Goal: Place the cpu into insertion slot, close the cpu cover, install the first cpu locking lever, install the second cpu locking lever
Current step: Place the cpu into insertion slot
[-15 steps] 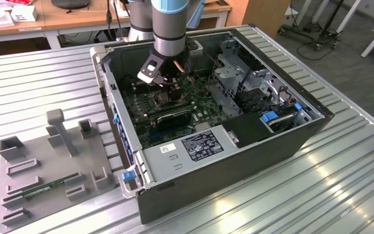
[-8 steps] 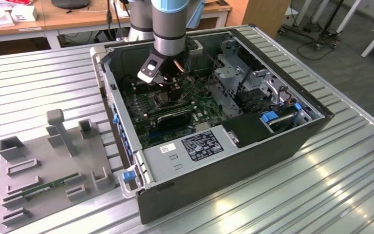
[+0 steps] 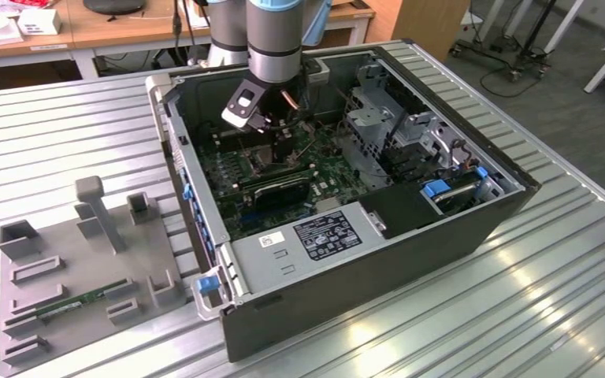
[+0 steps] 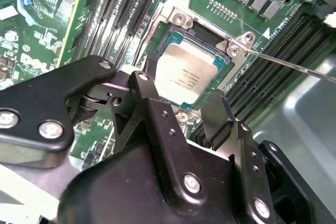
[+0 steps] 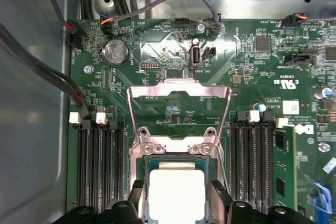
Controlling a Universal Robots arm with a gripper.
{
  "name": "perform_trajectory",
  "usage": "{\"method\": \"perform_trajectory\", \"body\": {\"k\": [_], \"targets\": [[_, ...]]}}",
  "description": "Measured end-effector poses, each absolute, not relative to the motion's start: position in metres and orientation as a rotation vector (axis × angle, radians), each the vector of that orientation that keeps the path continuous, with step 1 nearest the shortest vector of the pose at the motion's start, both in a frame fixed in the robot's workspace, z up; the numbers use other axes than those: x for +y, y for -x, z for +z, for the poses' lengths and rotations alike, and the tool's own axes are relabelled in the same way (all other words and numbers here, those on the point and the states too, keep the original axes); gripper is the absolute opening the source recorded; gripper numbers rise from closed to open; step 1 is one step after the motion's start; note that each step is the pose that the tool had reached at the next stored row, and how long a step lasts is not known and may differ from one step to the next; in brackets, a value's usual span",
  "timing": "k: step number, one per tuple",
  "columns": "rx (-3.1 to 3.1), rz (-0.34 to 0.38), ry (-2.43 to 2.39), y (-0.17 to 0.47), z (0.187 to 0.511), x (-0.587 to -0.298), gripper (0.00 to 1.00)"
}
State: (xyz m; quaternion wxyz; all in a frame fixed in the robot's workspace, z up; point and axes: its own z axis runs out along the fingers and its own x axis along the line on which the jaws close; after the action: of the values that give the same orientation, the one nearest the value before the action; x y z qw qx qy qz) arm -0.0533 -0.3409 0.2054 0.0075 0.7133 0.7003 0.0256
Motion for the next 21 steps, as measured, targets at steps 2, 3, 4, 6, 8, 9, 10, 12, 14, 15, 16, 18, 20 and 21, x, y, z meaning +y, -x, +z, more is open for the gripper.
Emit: {"method": "perform_trajectory", "body": {"k": [2, 3, 4, 6, 8, 9, 10, 12, 14, 15, 16, 18, 20, 21], "targets": [[2.19, 0.08, -2.23, 0.0533, 0.2076, -0.3409, 0.61], [2.19, 0.08, -2.23, 0.0532, 0.2075, -0.3408, 0.61], [2.19, 0.08, -2.23, 0.0532, 0.2075, -0.3408, 0.61], [2.19, 0.08, -2.23, 0.0533, 0.2076, -0.3408, 0.61], [2.189, 0.08, -2.23, 0.0533, 0.2076, -0.3408, 0.61], [2.19, 0.08, -2.23, 0.0533, 0.2076, -0.3409, 0.61], [2.189, 0.08, -2.23, 0.0533, 0.2076, -0.3409, 0.61], [2.189, 0.08, -2.23, 0.0533, 0.2077, -0.3409, 0.61], [2.189, 0.079, -2.23, 0.0533, 0.2089, -0.3409, 0.61], [2.189, 0.08, -2.23, 0.0533, 0.2098, -0.3409, 0.61], [2.189, 0.08, -2.23, 0.0533, 0.2109, -0.3409, 0.61], [2.189, 0.08, -2.23, 0.0533, 0.2129, -0.3409, 0.61], [2.189, 0.08, -2.23, 0.0532, 0.2132, -0.3408, 0.61], [2.189, 0.08, -2.23, 0.0532, 0.2133, -0.3408, 0.61]]}}
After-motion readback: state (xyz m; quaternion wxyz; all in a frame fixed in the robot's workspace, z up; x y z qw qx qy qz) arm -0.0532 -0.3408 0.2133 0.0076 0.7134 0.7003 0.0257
